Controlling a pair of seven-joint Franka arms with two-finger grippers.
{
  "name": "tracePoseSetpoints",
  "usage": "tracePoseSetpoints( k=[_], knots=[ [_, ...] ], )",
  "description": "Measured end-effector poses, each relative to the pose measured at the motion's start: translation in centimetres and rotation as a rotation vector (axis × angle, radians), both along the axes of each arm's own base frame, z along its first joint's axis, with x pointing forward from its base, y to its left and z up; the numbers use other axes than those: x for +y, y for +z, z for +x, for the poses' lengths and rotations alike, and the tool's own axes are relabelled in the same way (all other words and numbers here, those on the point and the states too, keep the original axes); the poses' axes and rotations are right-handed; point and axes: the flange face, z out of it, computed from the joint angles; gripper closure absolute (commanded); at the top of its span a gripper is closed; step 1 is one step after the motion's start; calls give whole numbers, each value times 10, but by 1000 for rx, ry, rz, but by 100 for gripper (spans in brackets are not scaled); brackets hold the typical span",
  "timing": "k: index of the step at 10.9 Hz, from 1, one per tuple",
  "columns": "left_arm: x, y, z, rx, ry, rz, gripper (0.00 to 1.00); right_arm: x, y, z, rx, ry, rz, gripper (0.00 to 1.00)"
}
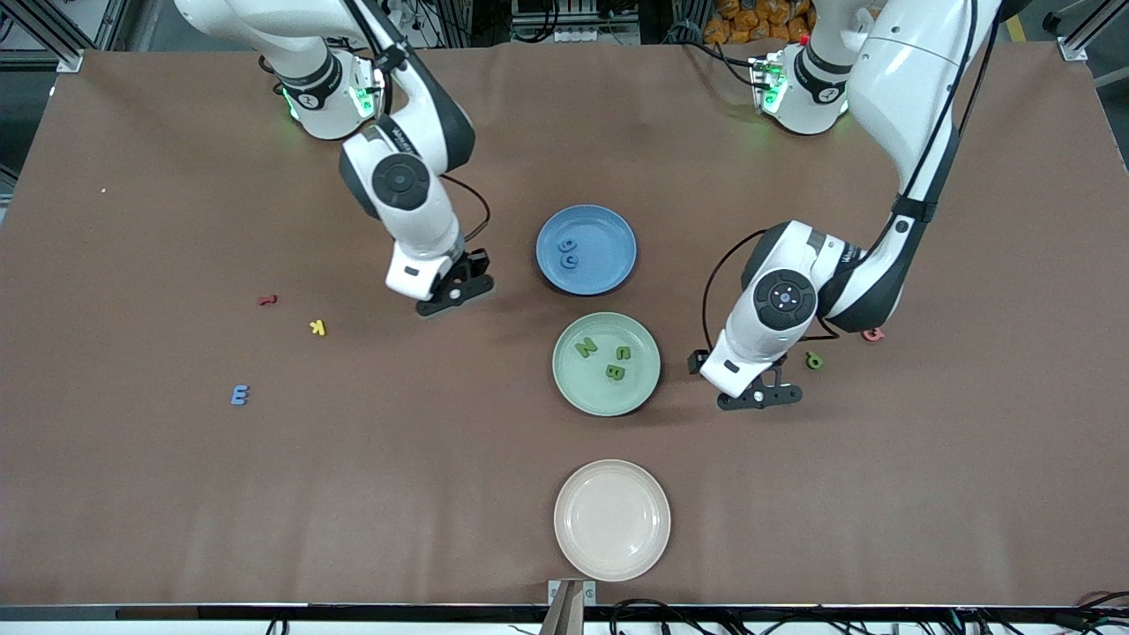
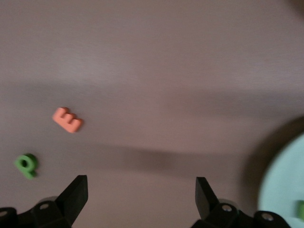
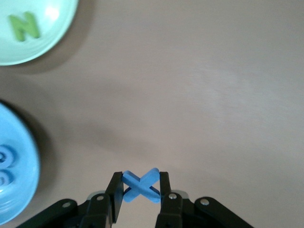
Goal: Sort letters by color into matching plates
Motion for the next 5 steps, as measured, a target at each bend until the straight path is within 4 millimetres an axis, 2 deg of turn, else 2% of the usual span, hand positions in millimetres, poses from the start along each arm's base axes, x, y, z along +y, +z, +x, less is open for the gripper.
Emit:
tracePoseSetpoints(
  k=[5],
  knots=[
    [69, -24, 0, -29, -108, 3, 0, 102, -15, -39, 3, 173, 32, 71]
  ],
)
